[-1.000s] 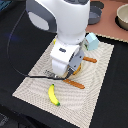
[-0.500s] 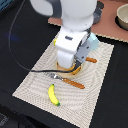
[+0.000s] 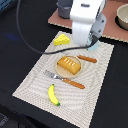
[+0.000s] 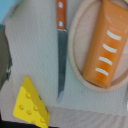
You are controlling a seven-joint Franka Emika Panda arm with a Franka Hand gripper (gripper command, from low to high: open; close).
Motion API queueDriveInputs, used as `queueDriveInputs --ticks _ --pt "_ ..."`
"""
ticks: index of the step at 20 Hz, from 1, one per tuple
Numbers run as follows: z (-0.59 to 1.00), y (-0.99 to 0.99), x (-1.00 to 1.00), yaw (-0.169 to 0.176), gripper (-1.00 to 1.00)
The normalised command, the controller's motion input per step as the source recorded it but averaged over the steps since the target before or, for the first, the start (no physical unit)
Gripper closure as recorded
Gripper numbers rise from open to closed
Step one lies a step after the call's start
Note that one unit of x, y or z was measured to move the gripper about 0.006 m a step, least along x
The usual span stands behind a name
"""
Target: Interact with the objects in diverse but meaningful ways.
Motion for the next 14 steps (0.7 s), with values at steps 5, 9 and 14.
queueDriveInputs --ticks 5,9,14 --pt "0.02 0.24 -0.57 0.065 -1.00" --pt "-0.07 0.00 -0.97 0.073 -1.00" --pt "-0.10 0.00 -1.00 0.080 -1.00"
